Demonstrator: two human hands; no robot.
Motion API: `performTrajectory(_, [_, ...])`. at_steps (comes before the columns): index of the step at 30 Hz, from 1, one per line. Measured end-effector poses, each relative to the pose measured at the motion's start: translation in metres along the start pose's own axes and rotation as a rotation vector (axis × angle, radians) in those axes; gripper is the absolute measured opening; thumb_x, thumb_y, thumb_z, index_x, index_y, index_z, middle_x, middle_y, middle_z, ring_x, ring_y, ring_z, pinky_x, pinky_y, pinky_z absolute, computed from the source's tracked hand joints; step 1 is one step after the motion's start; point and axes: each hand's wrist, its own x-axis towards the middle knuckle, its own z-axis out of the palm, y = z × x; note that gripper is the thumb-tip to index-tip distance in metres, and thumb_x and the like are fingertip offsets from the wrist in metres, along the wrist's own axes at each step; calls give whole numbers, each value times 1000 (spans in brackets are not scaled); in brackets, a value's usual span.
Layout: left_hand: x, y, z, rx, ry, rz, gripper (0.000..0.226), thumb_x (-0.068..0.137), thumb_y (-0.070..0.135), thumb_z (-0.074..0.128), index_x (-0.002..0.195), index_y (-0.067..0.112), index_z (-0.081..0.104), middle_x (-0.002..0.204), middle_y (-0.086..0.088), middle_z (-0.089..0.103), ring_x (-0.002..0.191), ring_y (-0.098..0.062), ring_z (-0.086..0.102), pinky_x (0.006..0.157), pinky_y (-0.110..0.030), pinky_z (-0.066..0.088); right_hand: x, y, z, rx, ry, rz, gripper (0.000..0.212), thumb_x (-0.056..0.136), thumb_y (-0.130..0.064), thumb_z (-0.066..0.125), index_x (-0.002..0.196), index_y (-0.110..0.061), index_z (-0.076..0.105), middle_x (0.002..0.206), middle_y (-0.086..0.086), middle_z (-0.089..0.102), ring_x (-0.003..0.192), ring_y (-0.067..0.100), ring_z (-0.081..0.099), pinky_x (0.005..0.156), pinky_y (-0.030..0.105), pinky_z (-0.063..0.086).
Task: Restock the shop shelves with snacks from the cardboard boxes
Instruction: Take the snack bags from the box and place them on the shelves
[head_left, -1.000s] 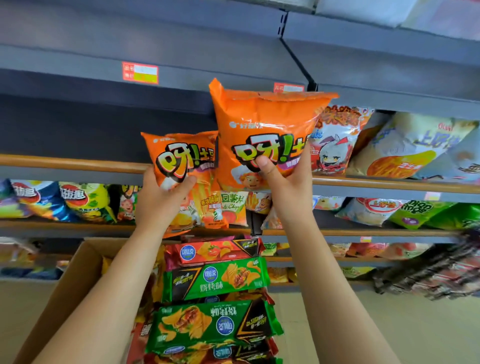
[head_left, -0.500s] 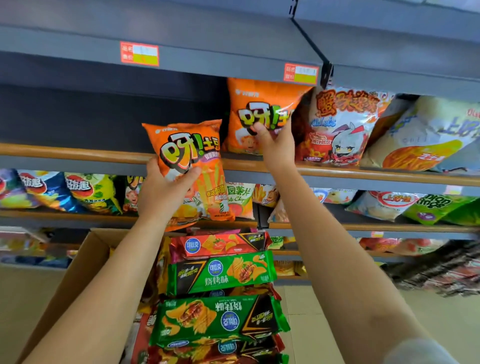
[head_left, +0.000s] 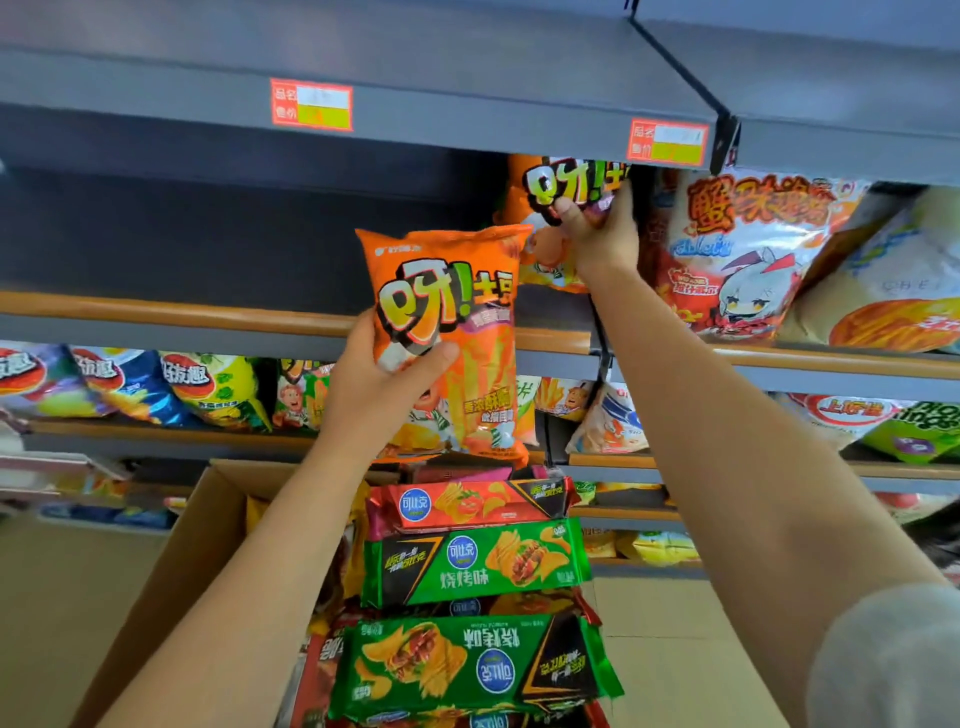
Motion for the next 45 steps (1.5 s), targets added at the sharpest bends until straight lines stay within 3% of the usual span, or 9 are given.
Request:
performTrajectory(3, [4, 11, 8, -47, -28, 32, 55, 79, 46, 79, 127, 35, 55, 111, 22, 68, 100, 9, 63, 79, -18, 50, -36, -5, -11, 50, 180, -38, 90, 82, -46, 77, 152, -10, 33, 148, 9, 47, 139, 23, 42, 110, 28, 33])
performTrajectory(5, [10, 20, 14, -64, -44, 48, 55, 79, 46, 79, 126, 32, 56, 112, 19, 69, 99, 7, 64, 81, -20, 51, -74, -6, -21, 105, 195, -86, 71, 87, -48, 71, 142, -9, 47, 136, 6, 55, 126, 15, 51, 105, 25, 40])
performTrajectory(9, [18, 45, 34, -52, -97, 114, 59, 80, 44, 80, 126, 24, 49, 107, 22, 60, 86, 25, 56, 73, -10, 50, -130, -10, -45, 244, -223, 81, 70, 82, -69, 59, 126, -14, 57, 112, -5, 68, 100, 8, 66, 80, 22, 55])
performTrajectory(13, [15, 57, 56, -87, -218, 207, 67, 79, 27, 83, 133, 25, 43, 117, 17, 62, 100, 15, 60, 76, -9, 50, -134, -6, -75, 354, -401, 52, 51, 84, -42, 73, 128, -22, 56, 114, -5, 72, 102, 9, 70, 82, 27, 58])
performTrajectory(17, [23, 58, 69, -92, -202, 327, 73, 79, 18, 84, 140, 20, 44, 126, 7, 65, 113, -2, 63, 92, -30, 56, -114, -1, -87, 354, -411, -150, 43, 94, -10, 67, 134, -7, 54, 123, 7, 69, 113, 15, 66, 90, 26, 53])
performTrajectory(21, [45, 64, 80, -67, -137, 383, 80, 75, 25, 85, 144, 22, 43, 131, 6, 61, 119, -6, 60, 96, -37, 55, -87, 1, -80, 328, -390, -208, 50, 93, -9, 68, 139, -5, 49, 127, 8, 66, 118, 18, 63, 97, 34, 54])
performTrajectory(24, [60, 71, 87, -17, -123, 370, 79, 79, 22, 82, 145, 21, 41, 134, 8, 58, 118, -2, 55, 95, -20, 49, -68, 5, -79, 276, -347, -192, 46, 94, -7, 65, 137, -6, 49, 123, 4, 67, 114, 12, 64, 89, 25, 54])
performTrajectory(35, [69, 51, 101, 174, -130, 301, 52, 85, 57, 65, 129, 29, 57, 118, 13, 67, 109, -8, 62, 93, -36, 54, -61, 35, -71, 88, -316, -36, 53, 98, -35, 60, 143, -17, 39, 125, -6, 60, 108, 6, 60, 90, 26, 50])
performTrajectory(45, [68, 56, 105, 287, 64, 230, 70, 83, 73, 53, 140, 33, 46, 128, 1, 56, 121, -20, 53, 94, -42, 50, -65, 18, -60, 6, -395, 3, 52, 101, -54, 42, 145, -25, 41, 121, -16, 60, 107, 3, 57, 89, 21, 43])
